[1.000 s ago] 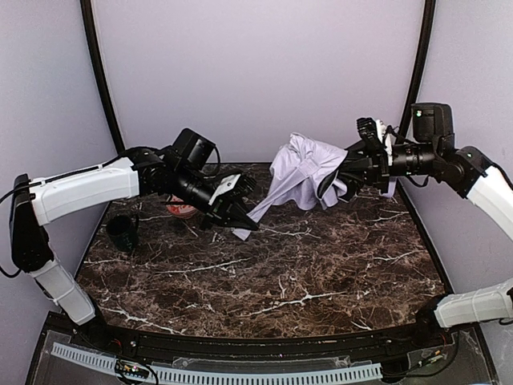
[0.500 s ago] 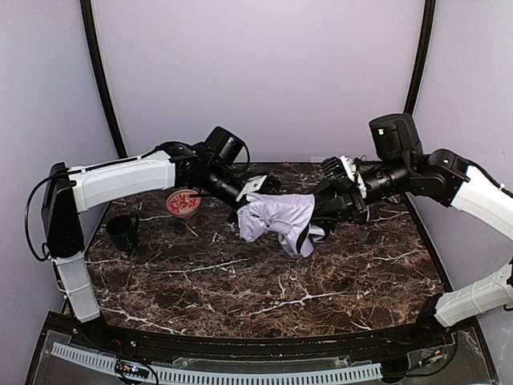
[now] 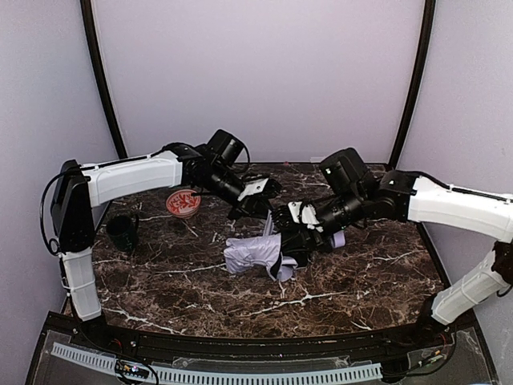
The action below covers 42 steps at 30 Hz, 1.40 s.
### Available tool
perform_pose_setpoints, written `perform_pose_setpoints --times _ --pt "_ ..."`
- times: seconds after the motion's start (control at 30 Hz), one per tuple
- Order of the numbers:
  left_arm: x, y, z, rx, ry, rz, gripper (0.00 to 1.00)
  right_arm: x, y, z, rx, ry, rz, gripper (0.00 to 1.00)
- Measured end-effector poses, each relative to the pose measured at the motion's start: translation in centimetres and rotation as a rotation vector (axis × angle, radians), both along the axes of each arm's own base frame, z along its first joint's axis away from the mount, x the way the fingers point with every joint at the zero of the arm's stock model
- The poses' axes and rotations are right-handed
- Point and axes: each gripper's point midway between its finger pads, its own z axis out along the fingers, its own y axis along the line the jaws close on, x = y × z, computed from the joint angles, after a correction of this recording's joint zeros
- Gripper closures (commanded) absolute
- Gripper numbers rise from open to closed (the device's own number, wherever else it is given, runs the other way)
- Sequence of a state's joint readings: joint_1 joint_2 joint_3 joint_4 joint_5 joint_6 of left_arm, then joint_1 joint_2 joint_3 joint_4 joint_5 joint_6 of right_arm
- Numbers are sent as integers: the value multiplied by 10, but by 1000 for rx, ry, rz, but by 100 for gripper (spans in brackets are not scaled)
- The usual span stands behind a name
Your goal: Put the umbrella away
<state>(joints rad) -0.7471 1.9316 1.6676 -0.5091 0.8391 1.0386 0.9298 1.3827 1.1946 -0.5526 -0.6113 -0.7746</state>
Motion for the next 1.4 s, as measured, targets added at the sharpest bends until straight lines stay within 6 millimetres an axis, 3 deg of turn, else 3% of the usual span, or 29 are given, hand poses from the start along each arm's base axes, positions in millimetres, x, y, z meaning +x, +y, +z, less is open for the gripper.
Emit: perform_pose_setpoints --times 0.1,0.23,0.37,0.47,0.67,0.87,1.07,1.4 --pt "6 1 -5 21 -26 49 100 10 3 -37 -28 23 -56 100" --pt "3 14 -27 56 -52 121 100 24 13 -78 -55 100 -128 100" --pt "-9 18 -40 67 -86 165 100 42 21 -107 -77 182 -197 100" --pt "-12 32 -51 61 -82 252 100 54 23 -124 -81 231 -236 100" --pt "-31 46 -68 64 -117 295 100 73 30 -142 -62 366 -313 100" --pt "-44 53 -97 101 -180 296 100 61 34 -169 -116 525 -318 98" --pt "-50 53 -109 157 -284 273 100 59 38 -181 -153 627 -346 95" --pt "-64 47 -128 247 -474 194 100 48 35 -195 -208 821 -393 70"
